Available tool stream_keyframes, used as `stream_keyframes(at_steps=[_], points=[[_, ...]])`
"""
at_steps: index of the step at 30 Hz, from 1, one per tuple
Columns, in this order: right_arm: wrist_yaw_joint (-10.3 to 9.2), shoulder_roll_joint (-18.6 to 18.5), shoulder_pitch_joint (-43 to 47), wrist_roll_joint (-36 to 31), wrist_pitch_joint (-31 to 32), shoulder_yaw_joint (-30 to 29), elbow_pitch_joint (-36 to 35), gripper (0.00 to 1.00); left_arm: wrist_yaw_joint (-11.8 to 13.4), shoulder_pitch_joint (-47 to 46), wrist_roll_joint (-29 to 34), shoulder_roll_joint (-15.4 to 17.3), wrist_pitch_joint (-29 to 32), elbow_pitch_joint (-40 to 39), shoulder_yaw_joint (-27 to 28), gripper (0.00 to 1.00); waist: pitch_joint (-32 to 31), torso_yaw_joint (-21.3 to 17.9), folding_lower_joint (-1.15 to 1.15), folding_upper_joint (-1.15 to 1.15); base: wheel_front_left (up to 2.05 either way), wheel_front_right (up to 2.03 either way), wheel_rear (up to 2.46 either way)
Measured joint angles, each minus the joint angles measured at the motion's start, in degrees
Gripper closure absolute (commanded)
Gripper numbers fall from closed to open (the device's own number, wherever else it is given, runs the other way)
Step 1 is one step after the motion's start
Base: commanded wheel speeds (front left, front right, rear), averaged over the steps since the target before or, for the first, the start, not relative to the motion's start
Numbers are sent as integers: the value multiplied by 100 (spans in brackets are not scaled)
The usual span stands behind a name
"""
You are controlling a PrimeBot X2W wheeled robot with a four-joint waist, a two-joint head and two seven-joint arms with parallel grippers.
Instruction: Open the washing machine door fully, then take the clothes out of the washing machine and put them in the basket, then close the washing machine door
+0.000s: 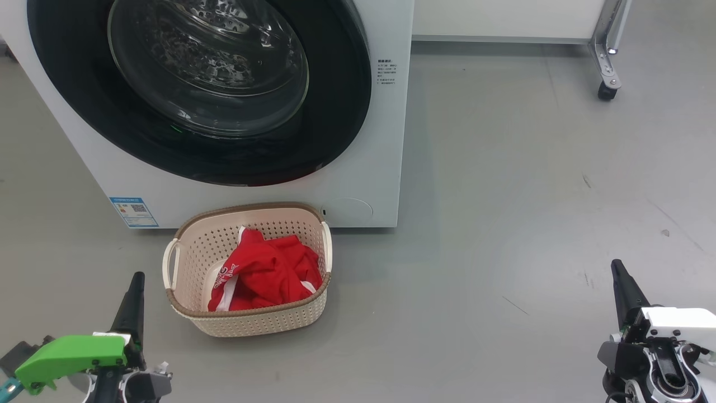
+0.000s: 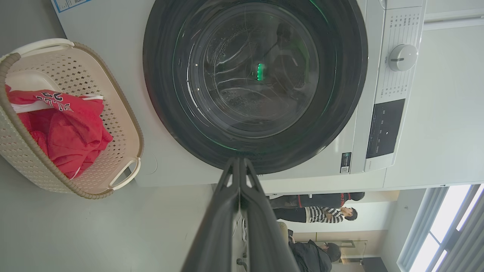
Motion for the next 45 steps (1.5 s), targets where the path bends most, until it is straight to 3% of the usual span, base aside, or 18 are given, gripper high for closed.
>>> stream_keyframes(at_steps=[45], points=[[0,14,-11,0,1,-18,21,100,0,2,0,0,0,-9,7,100,0,-1,0,0,0,0,0]])
